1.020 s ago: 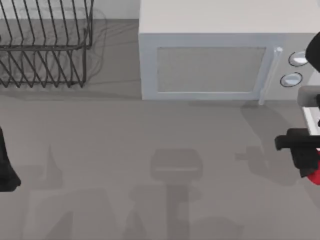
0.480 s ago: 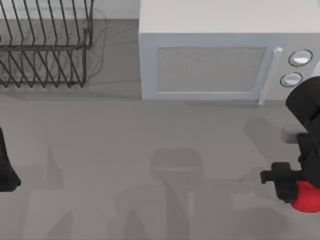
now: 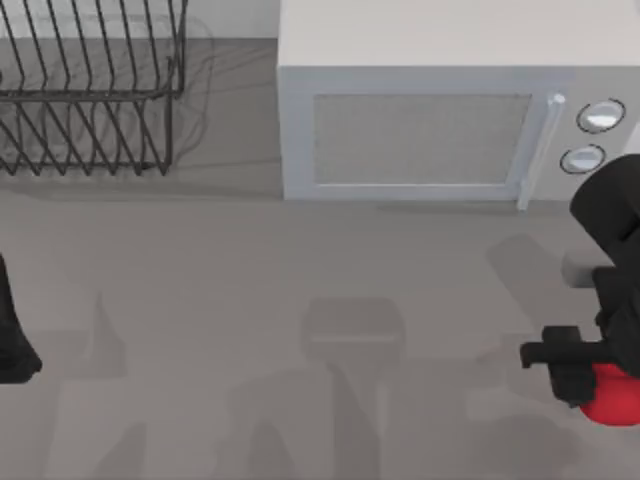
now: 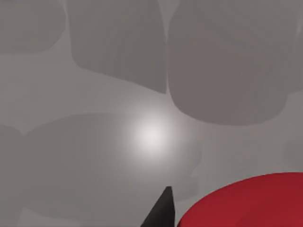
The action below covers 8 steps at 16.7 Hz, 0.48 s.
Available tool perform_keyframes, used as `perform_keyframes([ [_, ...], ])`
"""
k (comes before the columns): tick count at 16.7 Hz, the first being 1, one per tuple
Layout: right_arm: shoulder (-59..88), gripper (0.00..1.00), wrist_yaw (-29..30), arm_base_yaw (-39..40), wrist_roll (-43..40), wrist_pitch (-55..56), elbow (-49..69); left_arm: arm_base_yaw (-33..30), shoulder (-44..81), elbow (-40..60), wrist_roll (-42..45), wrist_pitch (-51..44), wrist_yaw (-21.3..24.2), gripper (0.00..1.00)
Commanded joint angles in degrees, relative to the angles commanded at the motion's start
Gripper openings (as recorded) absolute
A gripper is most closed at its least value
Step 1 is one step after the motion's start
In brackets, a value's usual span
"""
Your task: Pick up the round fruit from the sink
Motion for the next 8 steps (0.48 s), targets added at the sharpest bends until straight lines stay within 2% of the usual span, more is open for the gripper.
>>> perform_keyframes([
  [8, 0.0, 0.9, 0.0, 0.0, 0.0, 0.0, 0.0, 0.0, 0.0, 0.0, 0.0, 0.0, 0.0, 1.0],
])
